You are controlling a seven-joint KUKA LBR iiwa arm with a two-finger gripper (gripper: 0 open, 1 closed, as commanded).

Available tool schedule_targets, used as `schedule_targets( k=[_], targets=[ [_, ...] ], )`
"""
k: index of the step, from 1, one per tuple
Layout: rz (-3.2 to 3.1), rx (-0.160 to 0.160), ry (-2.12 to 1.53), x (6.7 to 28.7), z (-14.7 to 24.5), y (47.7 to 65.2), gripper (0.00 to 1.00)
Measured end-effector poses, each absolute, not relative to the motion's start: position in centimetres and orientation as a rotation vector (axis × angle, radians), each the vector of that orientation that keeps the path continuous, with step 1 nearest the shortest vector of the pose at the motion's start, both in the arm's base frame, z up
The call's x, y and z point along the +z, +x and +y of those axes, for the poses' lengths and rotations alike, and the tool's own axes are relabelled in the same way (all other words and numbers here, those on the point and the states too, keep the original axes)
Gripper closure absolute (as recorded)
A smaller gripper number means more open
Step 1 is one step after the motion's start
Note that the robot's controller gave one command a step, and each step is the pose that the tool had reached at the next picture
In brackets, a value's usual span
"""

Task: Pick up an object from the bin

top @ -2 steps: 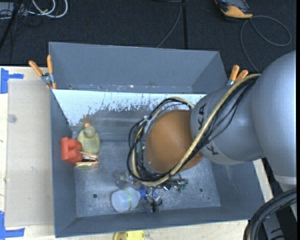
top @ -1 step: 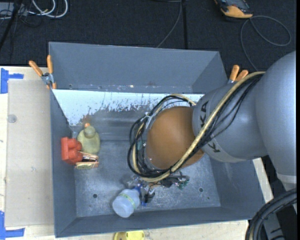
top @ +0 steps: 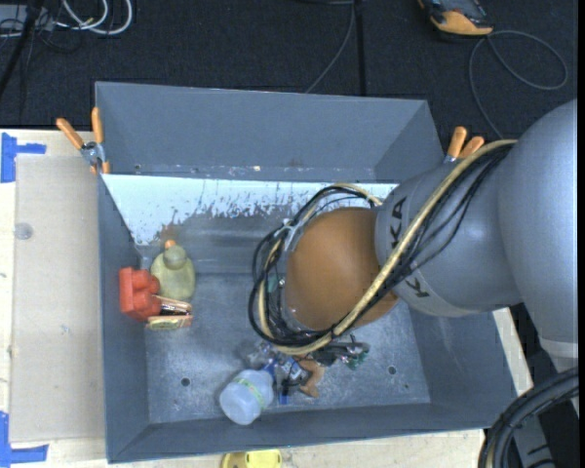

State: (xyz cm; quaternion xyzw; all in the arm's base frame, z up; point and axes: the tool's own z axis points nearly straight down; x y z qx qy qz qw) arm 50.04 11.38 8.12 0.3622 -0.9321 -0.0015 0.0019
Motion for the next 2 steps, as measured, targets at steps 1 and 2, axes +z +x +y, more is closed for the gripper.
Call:
schedule_targets(
  k=[1,2],
  targets=[
    [-2.924,-0.005,1.135,8.40,11.37,49.97,1.00],
    [-2.924,-0.005,1.134,9.01,11.41,49.97,1.00]
  ],
)
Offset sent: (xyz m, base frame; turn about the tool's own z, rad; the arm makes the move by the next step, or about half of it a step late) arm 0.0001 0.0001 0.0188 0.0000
